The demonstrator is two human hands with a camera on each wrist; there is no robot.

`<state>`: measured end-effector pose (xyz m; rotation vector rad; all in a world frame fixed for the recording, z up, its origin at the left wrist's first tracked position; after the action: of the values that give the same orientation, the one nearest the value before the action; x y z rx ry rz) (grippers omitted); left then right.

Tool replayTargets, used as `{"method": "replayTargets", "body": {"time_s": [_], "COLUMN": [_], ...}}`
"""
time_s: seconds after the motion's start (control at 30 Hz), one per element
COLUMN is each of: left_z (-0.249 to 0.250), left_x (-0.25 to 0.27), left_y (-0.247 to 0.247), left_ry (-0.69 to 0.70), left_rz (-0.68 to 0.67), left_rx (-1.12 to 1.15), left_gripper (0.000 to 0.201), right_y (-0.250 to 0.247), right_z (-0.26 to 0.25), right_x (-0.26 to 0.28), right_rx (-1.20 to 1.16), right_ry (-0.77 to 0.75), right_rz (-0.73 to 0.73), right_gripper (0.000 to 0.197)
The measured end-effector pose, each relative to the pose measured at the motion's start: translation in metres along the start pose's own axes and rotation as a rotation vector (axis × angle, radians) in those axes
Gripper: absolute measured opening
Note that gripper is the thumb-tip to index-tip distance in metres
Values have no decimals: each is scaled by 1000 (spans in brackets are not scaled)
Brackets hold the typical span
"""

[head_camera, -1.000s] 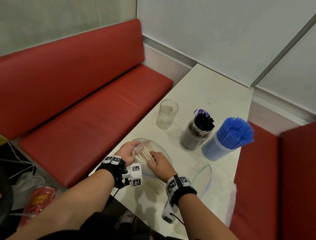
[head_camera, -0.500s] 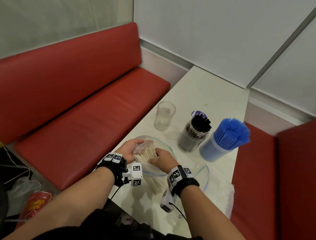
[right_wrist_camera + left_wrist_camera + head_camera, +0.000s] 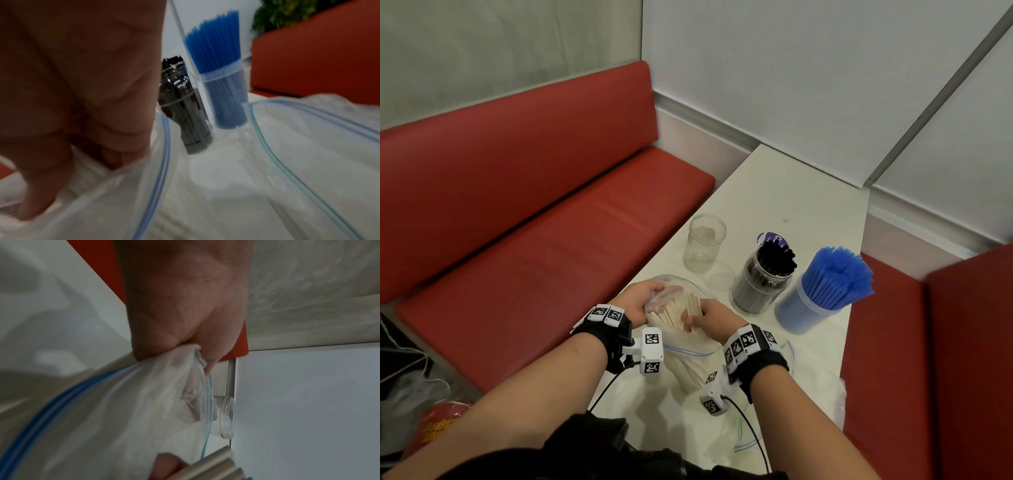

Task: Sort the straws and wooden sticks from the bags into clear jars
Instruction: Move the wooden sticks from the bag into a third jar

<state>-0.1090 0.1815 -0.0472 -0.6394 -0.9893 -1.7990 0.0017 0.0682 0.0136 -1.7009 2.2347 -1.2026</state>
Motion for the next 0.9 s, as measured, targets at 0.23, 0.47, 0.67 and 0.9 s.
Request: {"method": "replayTargets", "body": {"time_s": [0.23, 0.47, 0.67, 0.9], "left_z": [3, 7, 8, 12], "left_x": [-8, -9, -15, -21], "left_y": [-10, -12, -13, -9], "left_ry": [0, -68, -112, -78], "left_rz": [102, 89, 104, 64], "left_rx": [-97, -133, -156, -148], "left_gripper": [34, 19, 26, 41], "right_y": [-51, -159, -159, -118], "right_z": [-29, -101, -91, -52], "right_x": [-20, -63, -106, -154], "right_rx": [-135, -513, -503, -407], "right_ry": [48, -221, -239, -149], "right_rz": [-32, 446, 778, 772], "right_gripper": [9, 18, 10, 14]}}
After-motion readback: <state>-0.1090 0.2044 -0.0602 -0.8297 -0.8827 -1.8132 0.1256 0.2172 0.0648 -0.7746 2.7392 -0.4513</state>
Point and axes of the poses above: each hand's wrist, its own x-axis away from the middle knuckle, its own y-axis out of the palm, z = x × y, the point moved 5 cm from there along -x, towards the middle knuckle, and after that the axes turned 13 degrees about z, right-handed, at the moved point
